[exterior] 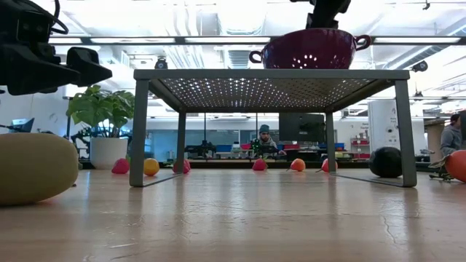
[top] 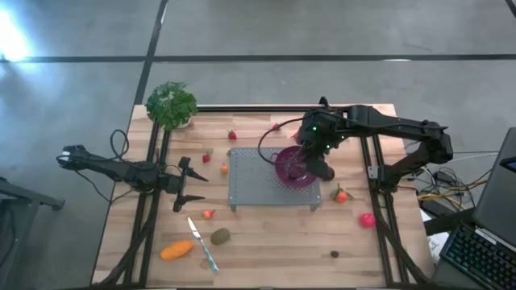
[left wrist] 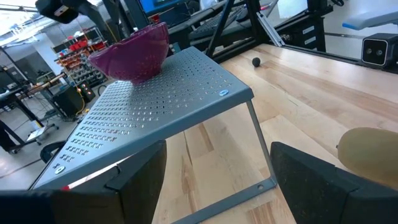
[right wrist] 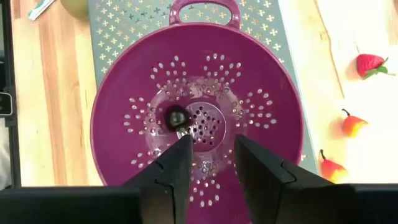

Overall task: Pick & Place Fruit
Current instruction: Put the orange in the purple strainer bowl on the shelf

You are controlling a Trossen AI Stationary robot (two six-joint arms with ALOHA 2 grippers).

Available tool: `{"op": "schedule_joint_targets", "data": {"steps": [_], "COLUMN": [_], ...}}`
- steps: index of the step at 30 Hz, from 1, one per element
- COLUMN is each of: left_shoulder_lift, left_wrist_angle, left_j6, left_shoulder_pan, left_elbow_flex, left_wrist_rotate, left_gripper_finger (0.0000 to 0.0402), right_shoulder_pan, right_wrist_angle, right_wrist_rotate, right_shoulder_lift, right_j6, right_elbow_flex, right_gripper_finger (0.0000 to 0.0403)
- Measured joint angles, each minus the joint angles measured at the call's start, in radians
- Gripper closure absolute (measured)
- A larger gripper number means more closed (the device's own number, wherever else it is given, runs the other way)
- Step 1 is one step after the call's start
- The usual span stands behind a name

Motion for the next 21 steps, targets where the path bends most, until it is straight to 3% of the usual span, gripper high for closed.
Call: {"op": "schedule_joint_targets", "data": {"steps": [11,21], "left_shoulder_lift": [0.000,0.000], "left_wrist_angle": [0.000,0.000], "left_j6": [0.000,0.000], "left_shoulder_pan": [0.000,0.000], "left_elbow_flex": [0.000,0.000], "left_wrist_rotate": [0.000,0.000], "left_gripper_finger": [0.0110,0.0110], "right_shoulder_pan": [0.003,0.028], "right_wrist_angle": [-0.119,-0.159], "right_wrist_rotate": [0.000,0.004], "right_shoulder_lift": [-0.020,-0.141], "right_j6": [0.035,0.142], "right_elbow_flex": [0.038,0.011], "right_gripper_finger": [0.0347,0.0380]}}
